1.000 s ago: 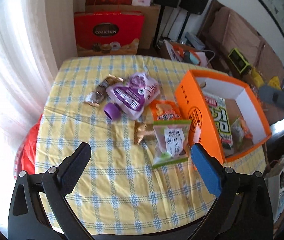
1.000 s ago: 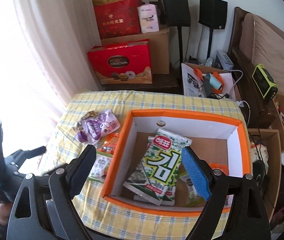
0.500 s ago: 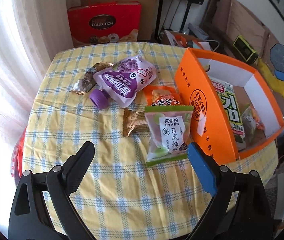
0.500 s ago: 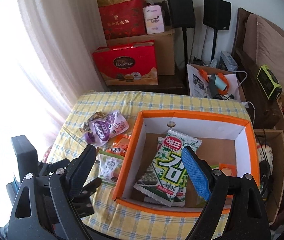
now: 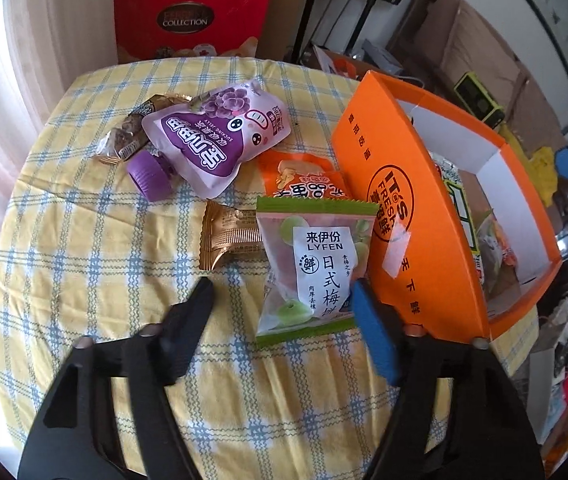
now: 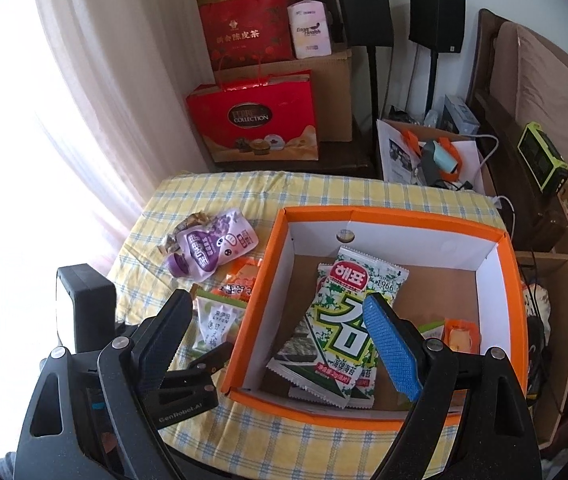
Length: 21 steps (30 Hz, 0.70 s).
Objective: Organize objects
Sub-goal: 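Grasp the green-white LYFEN cake packet with the left tool and lift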
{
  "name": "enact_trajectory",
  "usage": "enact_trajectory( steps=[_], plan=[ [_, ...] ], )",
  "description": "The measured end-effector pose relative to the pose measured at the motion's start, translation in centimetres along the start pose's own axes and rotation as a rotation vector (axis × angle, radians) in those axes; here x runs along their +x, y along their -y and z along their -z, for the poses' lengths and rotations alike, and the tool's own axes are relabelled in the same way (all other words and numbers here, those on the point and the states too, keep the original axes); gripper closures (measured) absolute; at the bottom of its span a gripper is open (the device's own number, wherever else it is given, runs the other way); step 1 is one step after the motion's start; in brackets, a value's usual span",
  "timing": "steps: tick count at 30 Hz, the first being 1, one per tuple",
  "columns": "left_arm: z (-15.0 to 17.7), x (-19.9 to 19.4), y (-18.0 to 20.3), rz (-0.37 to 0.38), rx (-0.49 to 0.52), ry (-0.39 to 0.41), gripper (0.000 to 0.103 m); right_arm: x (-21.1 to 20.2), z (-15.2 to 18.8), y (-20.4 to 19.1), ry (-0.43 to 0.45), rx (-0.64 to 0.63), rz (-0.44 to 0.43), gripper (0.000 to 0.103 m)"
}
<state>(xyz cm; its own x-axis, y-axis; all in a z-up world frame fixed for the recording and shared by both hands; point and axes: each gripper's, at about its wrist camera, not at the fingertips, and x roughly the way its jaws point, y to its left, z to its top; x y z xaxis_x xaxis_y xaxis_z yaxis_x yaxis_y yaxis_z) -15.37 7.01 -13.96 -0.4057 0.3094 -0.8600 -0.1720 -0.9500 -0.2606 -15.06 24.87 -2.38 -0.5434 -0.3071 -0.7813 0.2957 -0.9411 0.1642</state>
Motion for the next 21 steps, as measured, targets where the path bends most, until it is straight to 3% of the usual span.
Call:
enact_trajectory(
  steps=[2, 6, 14, 18, 21],
  plan=[
    [0.0, 0.0, -0.1, 0.043, -0.003, -0.004, 0.063, 0.2, 0.1, 0.0, -0.005, 0.0, 0.0, 0.015],
    [0.0, -0.3, -0.4, 0.049, -0.001, -0.02, 0.071, 0.7, 0.2, -0.3, -0.016, -0.012, 0.001, 0.015],
    [0.1, -4.6, -3.0, 0.025, -0.016, 0.049, 0.072, 1.0, -0.2, -1.9, -0.023, -0.045, -0.014, 0.016],
    [-0.4, -7.2, -5.0, 0.014, -0.047, 0.085, 0.072, 1.9, -0.6, -2.9, -0.046, -0.057, -0.04, 0.021],
    [-0.8, -8.3, -6.1, 0.0, -0.064, 0.105, 0.072, 2.9, -0.7, -3.8, -0.067, -0.073, -0.045, 0.032]
  ],
)
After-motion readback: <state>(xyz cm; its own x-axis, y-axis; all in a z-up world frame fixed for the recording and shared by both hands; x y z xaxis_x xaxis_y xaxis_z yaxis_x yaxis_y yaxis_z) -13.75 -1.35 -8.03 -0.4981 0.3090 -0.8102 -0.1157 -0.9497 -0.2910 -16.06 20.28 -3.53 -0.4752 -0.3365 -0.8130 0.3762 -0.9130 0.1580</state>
